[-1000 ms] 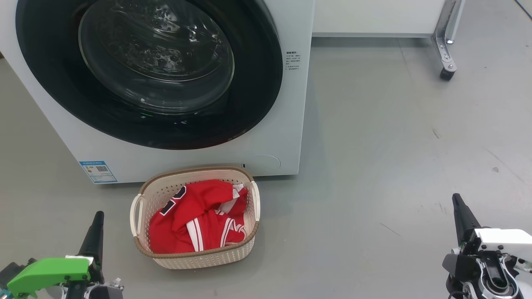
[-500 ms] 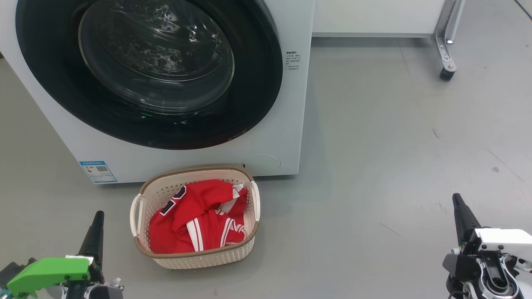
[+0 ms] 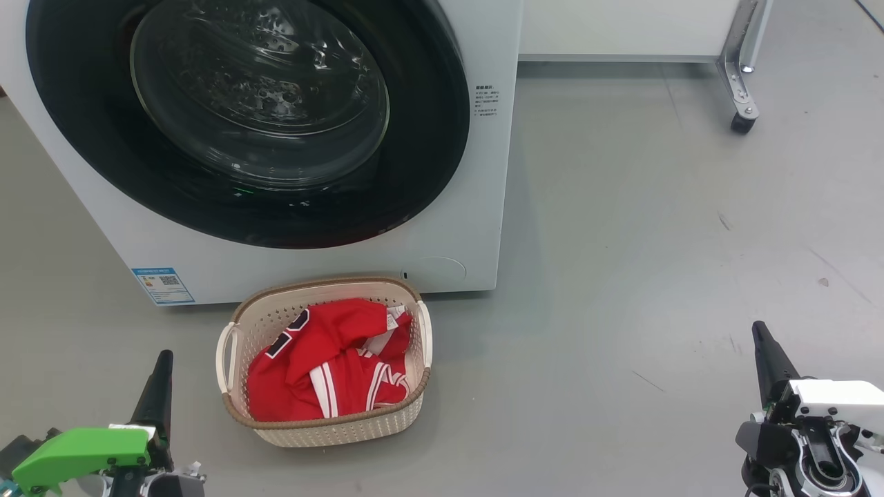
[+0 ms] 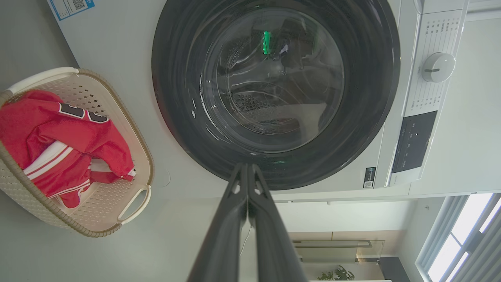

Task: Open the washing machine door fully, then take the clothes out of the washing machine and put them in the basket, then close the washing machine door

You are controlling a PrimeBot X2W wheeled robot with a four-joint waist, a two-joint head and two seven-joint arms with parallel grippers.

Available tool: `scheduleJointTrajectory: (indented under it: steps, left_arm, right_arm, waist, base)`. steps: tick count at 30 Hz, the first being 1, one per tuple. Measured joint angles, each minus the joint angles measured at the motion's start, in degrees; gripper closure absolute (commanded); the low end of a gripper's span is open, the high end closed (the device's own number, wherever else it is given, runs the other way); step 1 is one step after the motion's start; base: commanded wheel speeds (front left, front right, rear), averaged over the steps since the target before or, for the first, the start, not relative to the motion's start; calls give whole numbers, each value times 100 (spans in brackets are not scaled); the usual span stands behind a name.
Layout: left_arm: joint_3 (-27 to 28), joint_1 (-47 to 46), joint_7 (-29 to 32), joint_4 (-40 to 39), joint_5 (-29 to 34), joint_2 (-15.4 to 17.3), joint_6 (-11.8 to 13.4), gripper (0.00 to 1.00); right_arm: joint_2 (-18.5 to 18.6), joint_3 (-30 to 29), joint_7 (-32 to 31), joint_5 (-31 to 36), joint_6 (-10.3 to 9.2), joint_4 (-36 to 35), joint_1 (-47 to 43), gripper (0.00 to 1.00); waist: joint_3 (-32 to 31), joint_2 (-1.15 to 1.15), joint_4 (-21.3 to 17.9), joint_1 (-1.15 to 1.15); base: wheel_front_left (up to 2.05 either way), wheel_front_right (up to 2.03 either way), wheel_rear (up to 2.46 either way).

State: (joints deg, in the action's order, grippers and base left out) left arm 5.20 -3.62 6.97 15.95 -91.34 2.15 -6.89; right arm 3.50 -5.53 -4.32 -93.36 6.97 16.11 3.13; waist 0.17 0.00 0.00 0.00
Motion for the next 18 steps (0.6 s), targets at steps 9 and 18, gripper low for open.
scheduleJointTrajectory:
  steps: [9, 18]
  left_arm:
    - [-1, 0, -5, -2, -1, -1, 0, 100]
    - [-2, 0, -5, -3, -1, -1, 0, 100]
  right_arm:
    - [0, -2, 0, 0, 0, -1, 0, 100]
    - [0, -5, 0, 0, 0, -2, 1, 100]
  waist:
    - [0, 0, 0, 0]
    - [0, 0, 0, 0]
  base:
    - [0, 0, 0]
    - [0, 0, 0]
